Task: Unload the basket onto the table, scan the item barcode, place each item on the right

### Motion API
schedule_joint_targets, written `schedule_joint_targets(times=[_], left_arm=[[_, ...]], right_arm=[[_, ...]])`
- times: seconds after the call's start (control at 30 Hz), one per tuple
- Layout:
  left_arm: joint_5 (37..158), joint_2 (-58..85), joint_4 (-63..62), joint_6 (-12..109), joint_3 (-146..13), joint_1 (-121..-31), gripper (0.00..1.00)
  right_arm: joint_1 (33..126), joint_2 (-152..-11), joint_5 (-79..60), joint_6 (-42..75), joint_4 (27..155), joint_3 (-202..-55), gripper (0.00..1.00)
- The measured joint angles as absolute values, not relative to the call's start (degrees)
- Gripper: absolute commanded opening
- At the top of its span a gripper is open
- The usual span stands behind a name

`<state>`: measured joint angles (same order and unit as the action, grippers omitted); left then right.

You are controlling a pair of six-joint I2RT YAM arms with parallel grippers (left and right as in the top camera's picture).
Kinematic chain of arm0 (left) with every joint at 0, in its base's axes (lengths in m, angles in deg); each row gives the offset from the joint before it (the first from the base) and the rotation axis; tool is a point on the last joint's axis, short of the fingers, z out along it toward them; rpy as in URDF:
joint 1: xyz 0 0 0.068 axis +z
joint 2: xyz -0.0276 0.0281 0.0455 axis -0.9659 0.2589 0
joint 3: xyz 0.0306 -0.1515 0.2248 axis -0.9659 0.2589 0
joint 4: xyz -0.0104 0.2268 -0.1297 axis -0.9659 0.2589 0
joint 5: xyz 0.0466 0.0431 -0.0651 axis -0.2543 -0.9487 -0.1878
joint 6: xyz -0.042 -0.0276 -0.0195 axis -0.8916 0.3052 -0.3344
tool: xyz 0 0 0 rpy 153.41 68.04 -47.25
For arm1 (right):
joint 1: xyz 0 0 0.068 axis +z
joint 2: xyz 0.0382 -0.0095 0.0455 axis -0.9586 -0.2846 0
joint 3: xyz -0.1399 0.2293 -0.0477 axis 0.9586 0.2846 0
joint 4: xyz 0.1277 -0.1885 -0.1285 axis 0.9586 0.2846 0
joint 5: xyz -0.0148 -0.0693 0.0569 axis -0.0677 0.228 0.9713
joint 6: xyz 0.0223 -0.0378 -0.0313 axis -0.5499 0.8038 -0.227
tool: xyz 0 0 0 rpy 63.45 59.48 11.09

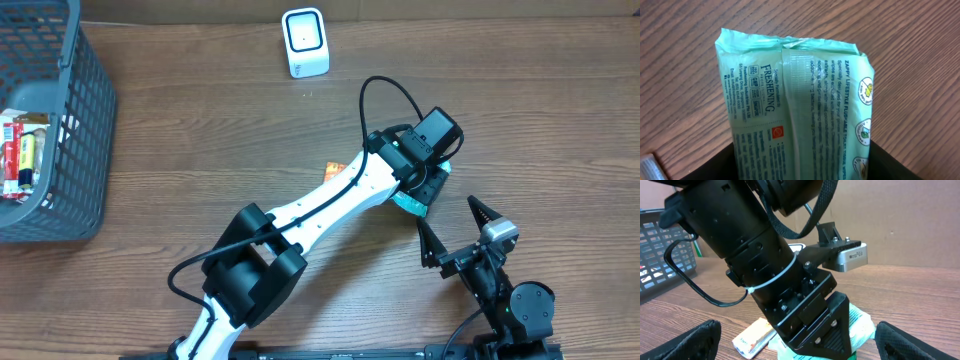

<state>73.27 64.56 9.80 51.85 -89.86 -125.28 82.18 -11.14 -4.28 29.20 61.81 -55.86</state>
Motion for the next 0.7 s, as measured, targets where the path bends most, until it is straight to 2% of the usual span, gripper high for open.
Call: schedule_joint_targets(times=[0.23,0.43,0.7], left_arm=[[73.3,64.6,9.6,51.8,-89.9,-125.3,0.49],[73.2,64.6,9.6,51.7,-89.9,-125.2,0.41],[73.3,63.5,9.9,50.6,-89.9,-123.6,0.42]], right_arm=[[82.2,-11.1,-4.3,29.2,61.8,-55.9,1.0],[82.2,-11.1,-4.3,29.2,61.9,-55.9,1.0],[82.2,-11.1,-4.2,29.2,61.8,-55.9,1.0]])
